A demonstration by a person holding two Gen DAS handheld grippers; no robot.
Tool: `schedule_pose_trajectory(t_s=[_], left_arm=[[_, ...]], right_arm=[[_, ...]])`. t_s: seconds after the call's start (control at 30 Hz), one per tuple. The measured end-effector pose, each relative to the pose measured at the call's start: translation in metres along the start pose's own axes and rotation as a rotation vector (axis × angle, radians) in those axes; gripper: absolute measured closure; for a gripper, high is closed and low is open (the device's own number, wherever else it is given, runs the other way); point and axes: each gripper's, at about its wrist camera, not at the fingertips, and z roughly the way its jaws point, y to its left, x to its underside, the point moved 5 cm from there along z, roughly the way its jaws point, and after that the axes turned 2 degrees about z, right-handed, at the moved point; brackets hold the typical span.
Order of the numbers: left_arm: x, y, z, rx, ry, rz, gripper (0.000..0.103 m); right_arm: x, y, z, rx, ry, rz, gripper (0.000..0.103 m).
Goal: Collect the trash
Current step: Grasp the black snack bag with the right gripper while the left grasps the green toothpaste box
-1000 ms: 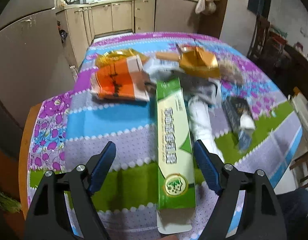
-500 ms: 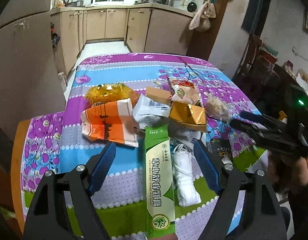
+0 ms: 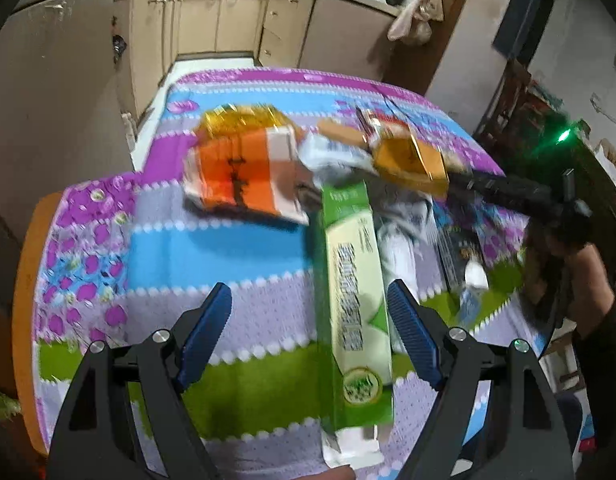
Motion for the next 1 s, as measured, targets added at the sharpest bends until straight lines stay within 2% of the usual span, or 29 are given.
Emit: schedule_pose_trajectory(t_s=[0.1,0.2,0.23,0.3,0.4,0.47,0.63,0.77,0.83,0.87,1.0], left_arm=[[0.01,-0.012,0.009,0.003,0.031,0.052,0.026],[0.011,-0.019,0.015,-0.022,0.026,0.087,0.027],[0.01,-0.02,0.017,-0.025,0.023,0.088,0.029],[0.009,-0.017,0.02,-0.037,0.025,0.08,0.044],[0.008,-0.015,0.021,-0.064,0.018,0.091,0.053],[0.009,-0.016,0.02,-0.071,0.017,0.102,0.053],[0.004,-0.018,0.024,-0.099,0.011,0.124,0.053],[0.0,-0.018,0.027,-0.117,-0.001,0.128,0.053],[0.0,-0.018,0.028,-0.13,-0.006,0.125,0.06],[0.001,-0.019,0.027,-0.141,-0.012,0.123,0.067],[0.003,-0.021,0.025,-0.153,-0.028,0.106,0.069]], right_arm=[[0.004,0.004,-0.034,-0.03,-0.057,0.053,0.036],[0.016,0.013,-0.061,-0.085,-0.064,0.104,0.036],[0.023,0.018,-0.067,-0.115,-0.051,0.132,0.036],[0.037,0.028,-0.072,-0.165,-0.014,0.172,0.041],[0.058,0.045,-0.068,-0.205,0.056,0.203,0.047],[0.069,0.053,-0.064,-0.211,0.086,0.221,0.048],[0.078,0.073,-0.049,-0.161,0.113,0.218,0.048],[0.076,0.082,-0.041,-0.064,0.112,0.179,0.048],[0.076,0.088,-0.04,-0.021,0.111,0.148,0.048],[0.077,0.089,-0.04,-0.011,0.109,0.141,0.049],[0.078,0.09,-0.041,0.023,0.099,0.125,0.059]])
